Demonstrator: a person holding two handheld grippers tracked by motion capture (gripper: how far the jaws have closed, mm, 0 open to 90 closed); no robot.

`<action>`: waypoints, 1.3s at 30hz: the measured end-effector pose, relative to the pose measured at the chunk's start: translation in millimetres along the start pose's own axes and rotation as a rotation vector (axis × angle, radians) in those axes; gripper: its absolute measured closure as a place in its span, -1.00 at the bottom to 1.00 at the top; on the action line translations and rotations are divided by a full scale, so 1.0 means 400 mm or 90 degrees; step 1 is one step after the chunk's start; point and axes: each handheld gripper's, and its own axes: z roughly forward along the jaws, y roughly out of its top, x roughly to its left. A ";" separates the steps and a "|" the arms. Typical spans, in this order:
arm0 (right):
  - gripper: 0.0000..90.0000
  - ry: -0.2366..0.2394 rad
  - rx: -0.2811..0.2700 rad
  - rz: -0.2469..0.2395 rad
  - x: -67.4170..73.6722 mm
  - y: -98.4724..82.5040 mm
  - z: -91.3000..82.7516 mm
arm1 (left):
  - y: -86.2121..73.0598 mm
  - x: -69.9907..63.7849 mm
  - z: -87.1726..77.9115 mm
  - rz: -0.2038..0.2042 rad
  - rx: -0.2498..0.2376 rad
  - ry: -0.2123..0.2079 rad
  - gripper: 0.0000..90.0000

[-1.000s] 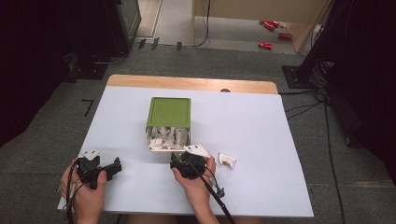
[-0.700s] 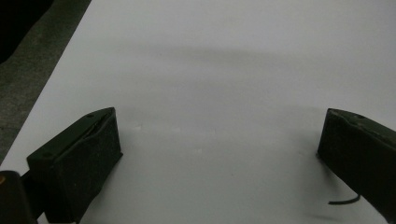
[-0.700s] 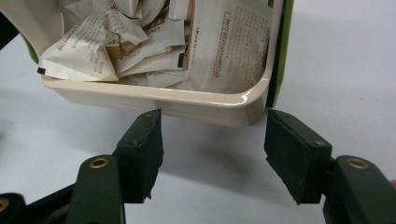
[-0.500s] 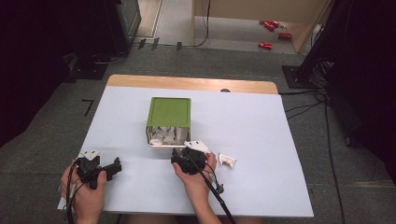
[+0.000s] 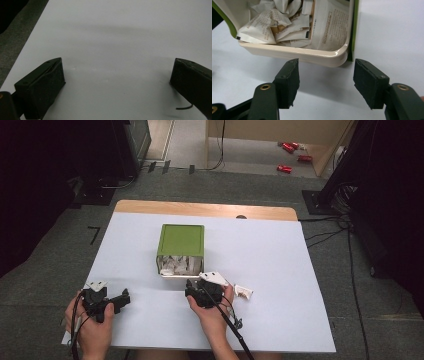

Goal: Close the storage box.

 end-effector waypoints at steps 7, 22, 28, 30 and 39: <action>-0.22 0.012 -0.014 -0.018 -0.014 0.014 -0.044 | 0.000 0.000 0.000 0.000 0.000 0.000 -1.00; -0.30 0.008 -0.029 -0.075 -0.064 0.054 -0.150 | 0.000 0.000 0.000 0.000 0.000 0.000 -1.00; -0.40 0.001 -0.035 -0.086 -0.088 0.061 -0.184 | 0.000 0.000 0.000 0.002 0.001 0.001 -1.00; -0.43 0.000 -0.038 -0.088 -0.099 0.063 -0.195 | 0.000 0.000 0.000 0.001 0.001 0.001 -1.00; -0.52 -0.011 -0.041 -0.105 -0.152 0.064 -0.242 | 0.000 0.000 0.000 0.001 0.001 0.001 -1.00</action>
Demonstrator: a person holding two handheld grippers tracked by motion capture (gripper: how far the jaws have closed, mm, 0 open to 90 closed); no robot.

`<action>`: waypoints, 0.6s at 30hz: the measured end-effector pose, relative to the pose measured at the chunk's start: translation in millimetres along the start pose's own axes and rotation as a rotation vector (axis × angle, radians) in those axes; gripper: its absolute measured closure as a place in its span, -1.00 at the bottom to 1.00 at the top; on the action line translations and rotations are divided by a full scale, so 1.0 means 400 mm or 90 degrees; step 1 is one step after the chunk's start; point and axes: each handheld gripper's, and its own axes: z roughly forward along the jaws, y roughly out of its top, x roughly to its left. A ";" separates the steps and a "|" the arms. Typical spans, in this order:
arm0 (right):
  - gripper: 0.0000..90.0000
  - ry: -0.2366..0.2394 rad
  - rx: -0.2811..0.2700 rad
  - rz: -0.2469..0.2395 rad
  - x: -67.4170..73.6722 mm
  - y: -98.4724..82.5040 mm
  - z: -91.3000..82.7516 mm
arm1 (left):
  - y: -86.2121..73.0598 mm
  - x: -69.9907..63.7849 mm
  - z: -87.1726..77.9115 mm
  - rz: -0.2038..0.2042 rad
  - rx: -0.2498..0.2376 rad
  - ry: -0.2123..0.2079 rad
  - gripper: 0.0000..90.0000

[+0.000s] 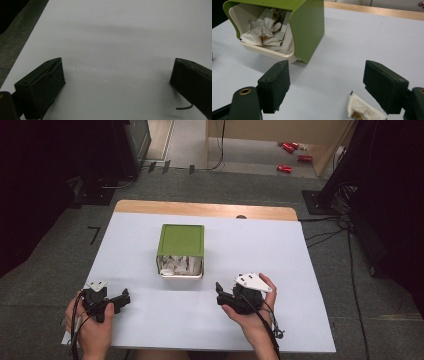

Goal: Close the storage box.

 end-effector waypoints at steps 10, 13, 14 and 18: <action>-0.57 -0.021 -0.011 0.017 -0.066 -0.013 -0.041 | 0.000 0.000 0.000 -0.001 -0.001 0.000 -1.00; -0.60 -0.024 -0.013 0.021 -0.081 -0.017 -0.051 | 0.000 0.000 0.000 -0.001 -0.001 0.000 -1.00; -0.61 -0.025 -0.015 0.020 -0.086 -0.017 -0.054 | 0.000 0.000 0.000 -0.001 -0.001 0.000 -1.00; -0.65 -0.032 -0.016 0.022 -0.105 -0.021 -0.068 | 0.000 0.000 0.000 -0.001 -0.001 0.000 -1.00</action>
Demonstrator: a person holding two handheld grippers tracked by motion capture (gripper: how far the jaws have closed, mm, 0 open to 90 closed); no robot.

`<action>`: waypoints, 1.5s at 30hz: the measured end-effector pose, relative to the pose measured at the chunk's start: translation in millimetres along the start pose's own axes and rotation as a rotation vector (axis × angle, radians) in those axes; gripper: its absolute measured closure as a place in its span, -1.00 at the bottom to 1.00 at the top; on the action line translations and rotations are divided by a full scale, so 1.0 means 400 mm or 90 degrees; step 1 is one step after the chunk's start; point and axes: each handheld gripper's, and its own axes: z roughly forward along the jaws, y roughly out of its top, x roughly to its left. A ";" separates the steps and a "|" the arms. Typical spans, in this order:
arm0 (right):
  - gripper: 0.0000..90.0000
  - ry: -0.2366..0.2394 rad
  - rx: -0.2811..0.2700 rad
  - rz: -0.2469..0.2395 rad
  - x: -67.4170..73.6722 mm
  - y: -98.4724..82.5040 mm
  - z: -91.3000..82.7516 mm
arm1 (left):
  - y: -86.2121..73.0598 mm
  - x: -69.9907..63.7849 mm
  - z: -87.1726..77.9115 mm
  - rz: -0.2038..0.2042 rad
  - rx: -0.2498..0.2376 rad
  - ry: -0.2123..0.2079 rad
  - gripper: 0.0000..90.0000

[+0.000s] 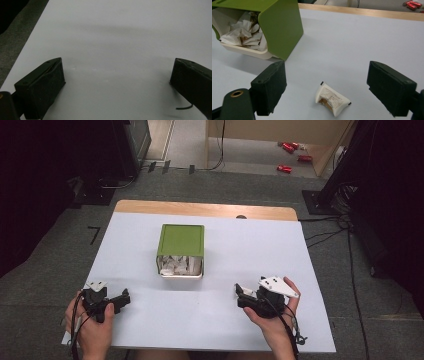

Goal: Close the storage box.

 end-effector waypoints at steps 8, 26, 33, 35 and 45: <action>-0.66 -0.017 -0.003 0.006 -0.042 -0.009 -0.021 | 0.000 0.000 0.000 0.000 0.000 0.000 -1.00; -0.67 -0.071 -0.006 0.031 -0.141 -0.035 -0.061 | 0.000 0.000 0.000 0.000 0.000 0.000 -1.00; -0.67 -0.096 -0.007 0.041 -0.183 -0.048 -0.076 | -0.001 0.000 0.000 0.000 -0.001 0.000 -1.00; -0.67 -0.102 -0.007 0.042 -0.195 -0.052 -0.080 | -0.001 0.000 0.000 0.000 -0.001 0.000 -1.00; -0.67 -0.133 -0.009 0.042 -0.251 -0.077 -0.096 | -0.001 0.000 0.000 -0.001 -0.001 0.000 -1.00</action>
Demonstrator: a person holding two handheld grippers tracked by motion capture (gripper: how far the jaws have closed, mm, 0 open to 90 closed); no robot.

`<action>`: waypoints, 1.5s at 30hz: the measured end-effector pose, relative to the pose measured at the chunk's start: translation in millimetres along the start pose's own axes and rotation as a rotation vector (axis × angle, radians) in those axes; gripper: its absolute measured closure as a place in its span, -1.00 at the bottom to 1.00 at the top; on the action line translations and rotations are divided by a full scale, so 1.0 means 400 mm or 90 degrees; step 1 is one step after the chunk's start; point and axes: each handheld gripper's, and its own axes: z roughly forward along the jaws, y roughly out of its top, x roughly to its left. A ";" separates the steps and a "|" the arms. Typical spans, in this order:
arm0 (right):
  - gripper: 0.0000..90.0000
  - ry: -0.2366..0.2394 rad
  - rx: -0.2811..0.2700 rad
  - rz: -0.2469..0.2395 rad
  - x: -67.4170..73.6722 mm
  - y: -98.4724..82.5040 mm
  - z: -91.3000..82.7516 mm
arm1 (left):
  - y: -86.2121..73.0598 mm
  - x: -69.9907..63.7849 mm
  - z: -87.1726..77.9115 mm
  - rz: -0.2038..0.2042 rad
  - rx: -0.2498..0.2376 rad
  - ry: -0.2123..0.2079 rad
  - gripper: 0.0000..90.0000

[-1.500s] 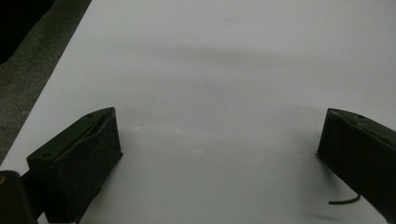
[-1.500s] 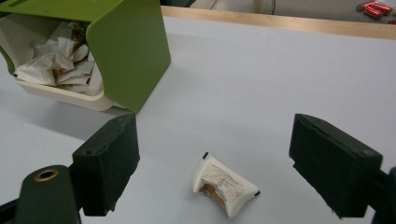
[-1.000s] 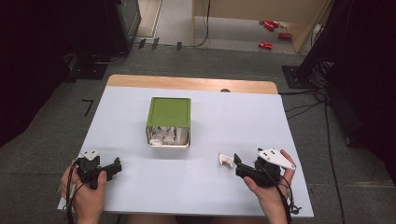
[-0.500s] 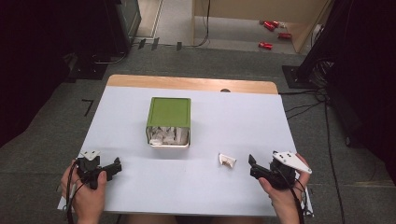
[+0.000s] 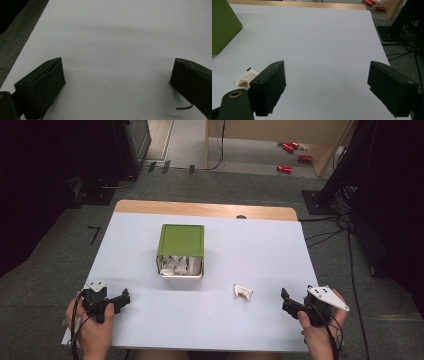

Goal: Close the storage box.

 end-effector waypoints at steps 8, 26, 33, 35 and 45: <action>-0.68 -0.014 0.007 -0.011 -0.046 -0.017 0.004 | 0.000 0.000 0.000 0.000 0.000 0.000 -1.00; -0.68 -0.062 0.040 0.021 -0.157 -0.095 0.032 | 0.000 0.000 0.000 0.000 0.000 0.000 -1.00; -0.68 -0.068 0.062 0.030 -0.181 -0.129 0.055 | 0.000 0.000 0.000 0.000 0.000 0.000 -1.00; -0.68 -0.070 0.072 0.033 -0.186 -0.140 0.069 | 0.000 0.000 0.000 0.000 0.000 0.000 -1.00; -0.70 -0.062 0.111 0.013 -0.183 -0.162 0.098 | 0.000 0.001 0.000 -0.001 -0.001 -0.001 -1.00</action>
